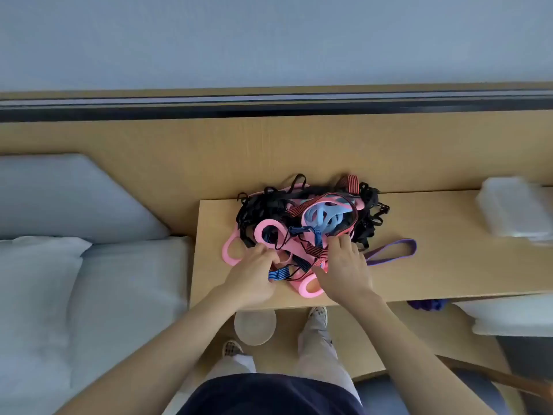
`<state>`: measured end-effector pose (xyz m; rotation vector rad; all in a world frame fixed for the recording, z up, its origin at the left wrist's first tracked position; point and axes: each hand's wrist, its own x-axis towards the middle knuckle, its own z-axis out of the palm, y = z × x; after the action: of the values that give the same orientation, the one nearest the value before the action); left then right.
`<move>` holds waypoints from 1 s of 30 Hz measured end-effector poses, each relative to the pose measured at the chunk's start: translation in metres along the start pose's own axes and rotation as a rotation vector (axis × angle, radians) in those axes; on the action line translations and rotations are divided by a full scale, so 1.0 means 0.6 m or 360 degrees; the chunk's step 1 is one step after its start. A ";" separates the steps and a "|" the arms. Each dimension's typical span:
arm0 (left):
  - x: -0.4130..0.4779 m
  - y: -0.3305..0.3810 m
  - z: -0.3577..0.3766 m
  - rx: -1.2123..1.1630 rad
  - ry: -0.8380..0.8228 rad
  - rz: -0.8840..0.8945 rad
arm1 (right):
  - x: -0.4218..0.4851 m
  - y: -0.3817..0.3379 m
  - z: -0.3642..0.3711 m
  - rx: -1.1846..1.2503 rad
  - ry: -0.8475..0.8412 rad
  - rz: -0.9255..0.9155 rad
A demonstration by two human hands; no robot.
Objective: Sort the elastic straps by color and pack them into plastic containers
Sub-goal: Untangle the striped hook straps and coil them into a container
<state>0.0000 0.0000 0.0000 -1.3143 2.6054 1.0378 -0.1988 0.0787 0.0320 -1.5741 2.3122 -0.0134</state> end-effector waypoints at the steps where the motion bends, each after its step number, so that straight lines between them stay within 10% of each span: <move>1: 0.002 0.005 0.002 0.0071 0.0004 -0.0034 | 0.012 0.007 0.003 -0.0005 0.0001 -0.0050; 15: 0.018 0.052 0.080 0.0386 0.0266 -0.0590 | 0.116 0.083 -0.002 -0.0280 -0.0091 -0.0754; 30: 0.039 0.069 0.051 -0.0333 0.0533 -0.0512 | 0.072 0.098 -0.045 0.0698 -0.0136 -0.0425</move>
<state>-0.0525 0.0187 -0.0086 -2.0349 2.4169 1.1400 -0.2732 0.0575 0.0339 -1.5937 1.8545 -0.4742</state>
